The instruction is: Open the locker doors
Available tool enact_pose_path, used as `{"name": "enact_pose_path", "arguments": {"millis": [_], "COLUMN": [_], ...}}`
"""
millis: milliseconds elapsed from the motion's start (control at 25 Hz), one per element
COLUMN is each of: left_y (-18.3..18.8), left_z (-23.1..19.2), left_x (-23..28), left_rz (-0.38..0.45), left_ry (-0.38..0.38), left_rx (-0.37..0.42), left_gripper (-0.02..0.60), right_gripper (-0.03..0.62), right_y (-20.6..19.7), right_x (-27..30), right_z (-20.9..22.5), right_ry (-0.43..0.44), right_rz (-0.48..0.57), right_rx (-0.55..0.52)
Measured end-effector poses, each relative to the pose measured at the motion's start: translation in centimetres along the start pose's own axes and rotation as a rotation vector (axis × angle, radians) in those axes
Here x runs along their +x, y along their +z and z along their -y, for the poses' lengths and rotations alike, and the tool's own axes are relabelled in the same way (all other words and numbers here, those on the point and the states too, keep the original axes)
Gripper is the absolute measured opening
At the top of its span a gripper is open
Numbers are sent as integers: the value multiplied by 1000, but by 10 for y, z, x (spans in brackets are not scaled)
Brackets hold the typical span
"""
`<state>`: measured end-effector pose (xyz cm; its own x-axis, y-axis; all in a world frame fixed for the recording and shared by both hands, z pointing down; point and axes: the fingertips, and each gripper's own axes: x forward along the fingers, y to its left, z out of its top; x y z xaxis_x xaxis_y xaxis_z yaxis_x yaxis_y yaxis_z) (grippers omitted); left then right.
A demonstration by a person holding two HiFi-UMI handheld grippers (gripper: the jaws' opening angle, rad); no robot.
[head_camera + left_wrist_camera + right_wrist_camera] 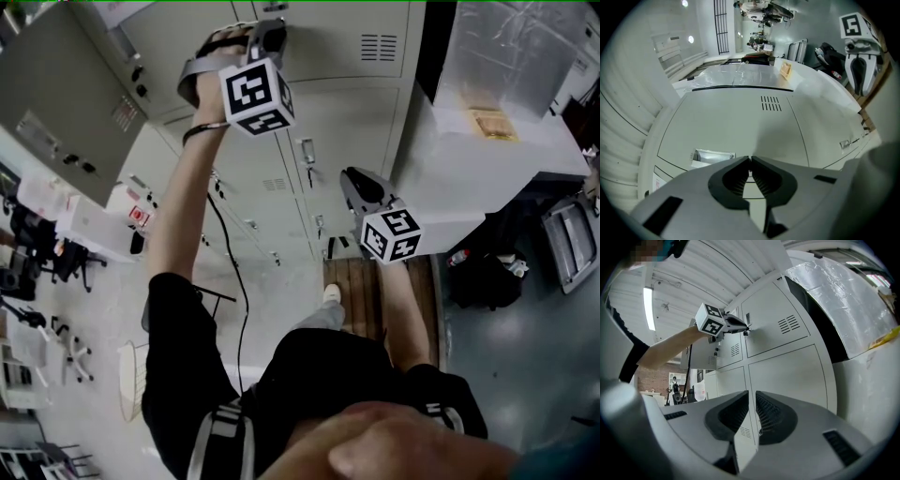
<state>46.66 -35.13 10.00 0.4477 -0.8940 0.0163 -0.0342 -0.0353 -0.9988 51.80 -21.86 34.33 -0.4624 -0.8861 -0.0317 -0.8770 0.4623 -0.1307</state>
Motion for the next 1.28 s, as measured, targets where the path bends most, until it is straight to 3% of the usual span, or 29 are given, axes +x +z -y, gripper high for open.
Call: {"name": "enact_pose_path", "arguments": {"millis": [120, 400, 520, 680, 800, 920, 1000, 1120, 1280], "left_y": [0, 2, 2, 1, 3, 8, 7, 4, 4], "left_z": [0, 0, 1, -11, -18, -25, -32, -33, -29], "left_x": [0, -1, -3, -9, -18, -33, -43, -56, -80], "left_rz": [1, 24, 23, 49, 125, 270, 341, 391, 440], "left_ry": [4, 15, 28, 56, 38, -31, -55, -79, -79], "left_rx": [3, -91, -121, -219, -415, -728, -895, -1030, -1118], "left_gripper": [26, 35, 132, 140, 140, 140, 140, 140, 132], "right_gripper": [46, 46, 46, 46, 46, 46, 46, 46, 46], "right_y": [-4, -11, -19, -21, -18, -19, -18, -17, -12], "right_x": [0, 2, 0, -1, -1, -3, -3, -3, 2], "right_z": [-4, -11, -14, -20, -25, -28, -30, -37, -50], "right_ry": [7, 14, 16, 18, 32, 27, 26, 34, 64], "right_rz": [-12, -49, -82, -102, -97, -113, -116, -117, -119], "right_rx": [2, -32, -46, -83, -82, -102, -113, -122, -163]}}
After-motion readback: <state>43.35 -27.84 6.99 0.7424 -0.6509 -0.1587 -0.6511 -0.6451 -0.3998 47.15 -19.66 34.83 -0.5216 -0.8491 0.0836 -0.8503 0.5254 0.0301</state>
